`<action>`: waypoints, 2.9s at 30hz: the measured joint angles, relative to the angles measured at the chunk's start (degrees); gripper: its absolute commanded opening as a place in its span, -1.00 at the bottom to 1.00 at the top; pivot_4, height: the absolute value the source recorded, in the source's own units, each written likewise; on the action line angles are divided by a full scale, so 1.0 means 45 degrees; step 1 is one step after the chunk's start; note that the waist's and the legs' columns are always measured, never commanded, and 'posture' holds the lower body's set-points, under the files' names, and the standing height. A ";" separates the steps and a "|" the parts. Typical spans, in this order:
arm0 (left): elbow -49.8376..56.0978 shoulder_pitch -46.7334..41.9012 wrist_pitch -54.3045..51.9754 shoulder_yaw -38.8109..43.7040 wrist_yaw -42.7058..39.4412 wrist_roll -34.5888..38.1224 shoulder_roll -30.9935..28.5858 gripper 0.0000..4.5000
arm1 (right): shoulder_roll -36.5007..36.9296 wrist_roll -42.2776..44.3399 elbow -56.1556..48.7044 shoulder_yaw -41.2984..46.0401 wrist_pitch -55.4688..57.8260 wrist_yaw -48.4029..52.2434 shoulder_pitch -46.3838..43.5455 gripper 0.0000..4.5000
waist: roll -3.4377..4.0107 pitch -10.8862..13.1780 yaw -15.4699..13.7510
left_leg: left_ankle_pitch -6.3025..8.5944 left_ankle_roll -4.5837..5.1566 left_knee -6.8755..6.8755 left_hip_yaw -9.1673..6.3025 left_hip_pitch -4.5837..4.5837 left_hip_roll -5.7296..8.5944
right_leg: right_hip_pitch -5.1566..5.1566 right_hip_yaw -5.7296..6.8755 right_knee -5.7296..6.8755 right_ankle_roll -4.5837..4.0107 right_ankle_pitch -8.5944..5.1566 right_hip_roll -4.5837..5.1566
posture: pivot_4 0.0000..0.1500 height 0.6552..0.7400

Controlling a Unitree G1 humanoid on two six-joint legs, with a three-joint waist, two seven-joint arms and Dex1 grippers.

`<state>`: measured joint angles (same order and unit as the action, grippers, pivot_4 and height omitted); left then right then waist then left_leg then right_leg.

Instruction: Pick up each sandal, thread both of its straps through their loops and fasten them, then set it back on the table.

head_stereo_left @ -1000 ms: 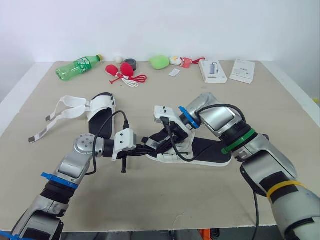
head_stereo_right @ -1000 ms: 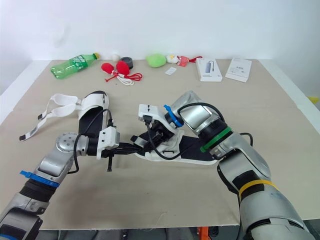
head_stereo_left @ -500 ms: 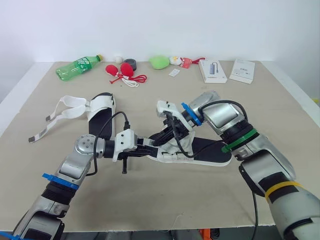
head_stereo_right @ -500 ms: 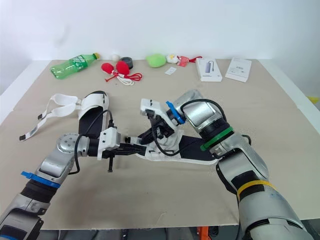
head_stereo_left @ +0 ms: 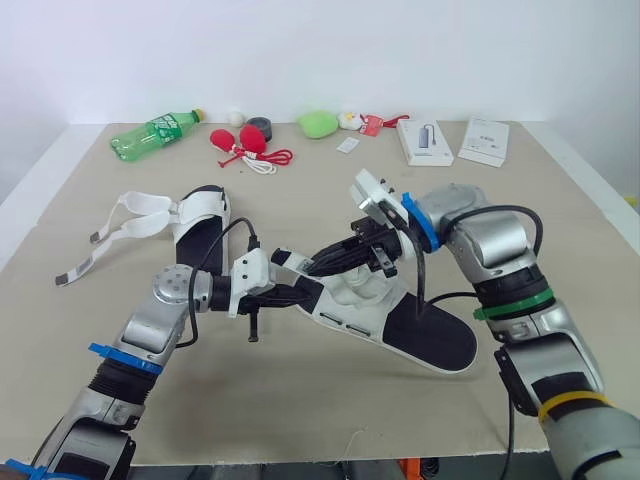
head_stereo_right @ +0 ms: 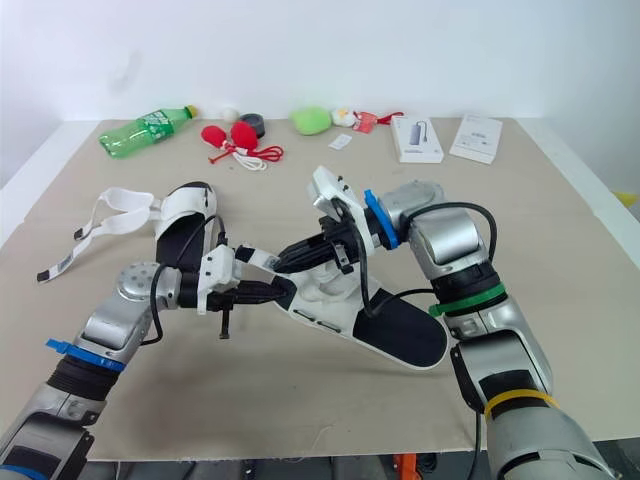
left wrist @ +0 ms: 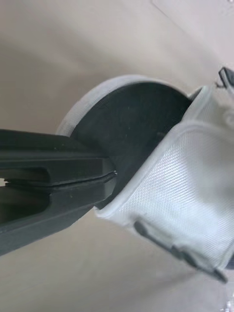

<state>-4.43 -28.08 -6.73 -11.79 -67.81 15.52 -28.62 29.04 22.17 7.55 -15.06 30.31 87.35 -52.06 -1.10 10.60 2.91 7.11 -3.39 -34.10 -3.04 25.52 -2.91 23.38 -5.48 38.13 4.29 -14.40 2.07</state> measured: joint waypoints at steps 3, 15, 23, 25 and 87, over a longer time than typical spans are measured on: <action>-0.0181 -0.0297 -0.0004 0.0070 -0.0080 0.0172 0.0119 -1.00 | -0.0117 -0.0400 0.0120 0.0001 -0.2155 -0.0026 0.0347 -0.97 | -0.0001 0.0000 0.0006 | 0.0000 0.0000 0.0001 -0.0003 -0.0001 -0.0003 | 0.0001 0.0001 0.0000 -0.0002 0.0004 -0.0007 | 1.00 1.00; -0.0123 -0.0306 -0.0016 -0.0435 -0.0661 -0.0322 -0.0230 -1.00 | -0.1077 -0.1990 0.3549 -0.0193 -0.8254 0.0049 0.0311 -0.97 | -0.0002 0.0001 -0.0004 | -0.0001 0.0000 0.0002 -0.0004 -0.0002 -0.0003 | -0.0007 -0.0002 -0.0003 -0.0004 0.0004 -0.0007 | 1.00 1.00; -0.0412 -0.0215 0.0281 -0.0365 -0.0003 -0.0565 0.0202 -1.00 | -0.1142 -0.1843 0.3509 -0.0148 -0.9331 0.0303 0.0286 -0.97 | -0.0002 0.0001 -0.0015 | -0.0001 0.0000 0.0001 -0.0009 -0.0002 -0.0003 | -0.0008 0.0001 -0.0002 -0.0010 0.0008 -0.0010 | 1.00 1.00; -0.0617 -0.0466 0.0261 -0.0146 -0.0006 -0.0397 0.0229 -1.00 | -0.1135 -0.1811 0.3511 -0.0148 -0.9587 0.0363 0.0288 -0.97 | -0.0002 0.0001 -0.0016 | -0.0001 0.0000 0.0001 -0.0011 -0.0002 -0.0003 | -0.0008 0.0002 -0.0002 -0.0010 0.0008 -0.0010 | 1.00 1.00; -0.1433 -0.0907 0.0144 -0.0533 -0.0813 -0.0848 0.0543 -1.00 | 0.3771 -0.0026 -0.6098 -0.3792 0.2933 -0.2402 0.0815 0.96 | -0.0012 -0.0002 -0.0048 | 0.0003 -0.0006 -0.0035 -0.0001 0.0013 -0.0007 | 0.0011 -0.0022 -0.0009 -0.0070 -0.0016 -0.0012 | 1.00 1.00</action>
<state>-10.88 -32.16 -6.09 -14.19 -71.47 11.71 -26.18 46.01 22.05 -19.89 -32.12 43.51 76.55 -48.39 -1.15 10.59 2.69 7.12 -3.41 -34.26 -3.04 25.58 -2.95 23.43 -5.58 38.08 3.97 -14.47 2.01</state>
